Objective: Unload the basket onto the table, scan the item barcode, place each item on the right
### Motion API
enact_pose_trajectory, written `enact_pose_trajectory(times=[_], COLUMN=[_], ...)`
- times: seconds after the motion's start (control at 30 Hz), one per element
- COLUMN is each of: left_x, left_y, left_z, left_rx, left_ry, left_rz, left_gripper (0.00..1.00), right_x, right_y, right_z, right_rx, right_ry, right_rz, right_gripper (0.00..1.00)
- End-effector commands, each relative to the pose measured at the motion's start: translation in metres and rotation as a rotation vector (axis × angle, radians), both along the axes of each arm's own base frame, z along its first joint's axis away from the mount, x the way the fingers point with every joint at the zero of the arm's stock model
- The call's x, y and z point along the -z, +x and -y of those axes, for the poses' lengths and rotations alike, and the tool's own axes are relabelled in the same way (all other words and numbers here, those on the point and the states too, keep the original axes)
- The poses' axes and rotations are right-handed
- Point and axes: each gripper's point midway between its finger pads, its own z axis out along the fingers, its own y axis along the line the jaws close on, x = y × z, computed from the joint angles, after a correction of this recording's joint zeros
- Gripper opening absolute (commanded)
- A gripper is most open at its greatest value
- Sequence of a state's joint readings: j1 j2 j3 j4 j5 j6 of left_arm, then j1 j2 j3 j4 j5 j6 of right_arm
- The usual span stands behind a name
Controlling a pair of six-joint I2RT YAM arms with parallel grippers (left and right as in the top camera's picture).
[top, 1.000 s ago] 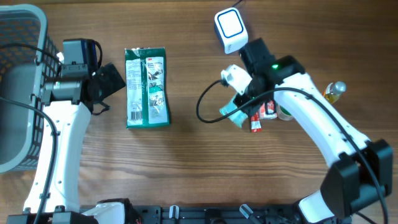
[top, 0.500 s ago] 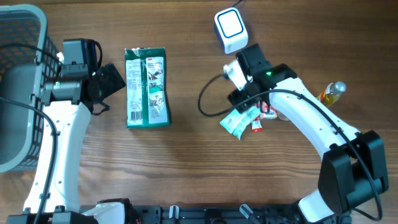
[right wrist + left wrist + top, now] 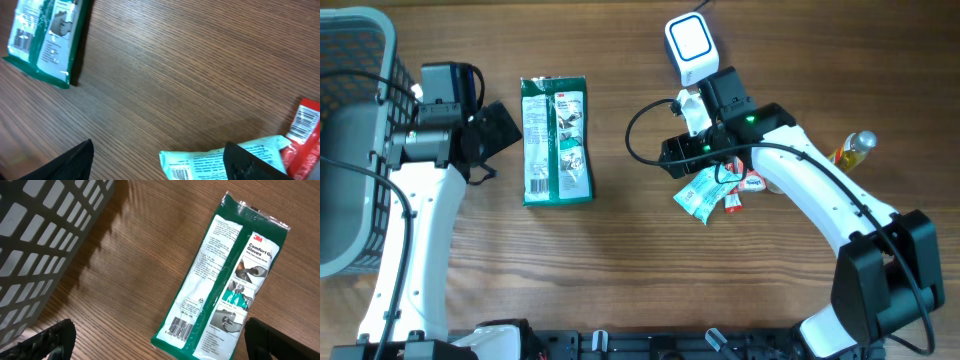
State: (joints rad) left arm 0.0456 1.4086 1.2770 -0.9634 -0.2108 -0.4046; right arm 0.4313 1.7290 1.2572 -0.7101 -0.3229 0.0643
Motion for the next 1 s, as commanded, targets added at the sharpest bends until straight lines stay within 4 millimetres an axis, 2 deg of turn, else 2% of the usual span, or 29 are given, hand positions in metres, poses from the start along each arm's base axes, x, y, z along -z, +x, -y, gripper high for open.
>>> enact_pose_trajectory(times=[0.0,0.57,0.63,0.67,0.97], left_x=[0.0003,0.0003,0.0003,0.0003,0.0003], left_y=[0.0009,0.0009,0.0009,0.0009,0.0009], left_z=[0.0018,0.0018,0.0018,0.0018,0.0018], left_rx=[0.012,0.013,0.013,0.012,0.012], left_ry=[0.002,0.002,0.002,0.002,0.002], left_rz=[-0.001,-0.001,-0.001,-0.001,-0.001], left_gripper=[1.0,1.0,1.0,1.0,1.0], right_x=[-0.0017,-0.0016,-0.0017,-0.0017,-0.0036], right_y=[-0.002,-0.0013,-0.0013,-0.0011,0.0026], right_z=[-0.0078,-0.0075,-0.0076,-0.0077,-0.0094], right_rx=[0.003,0.001,0.001,0.001,0.024], right_ry=[0.043,0.04,0.04,0.041,0.055], right_rz=[-0.018,-0.014,-0.013,-0.013,-0.008], right_gripper=[0.85,0.91,0.93,1.0,1.0])
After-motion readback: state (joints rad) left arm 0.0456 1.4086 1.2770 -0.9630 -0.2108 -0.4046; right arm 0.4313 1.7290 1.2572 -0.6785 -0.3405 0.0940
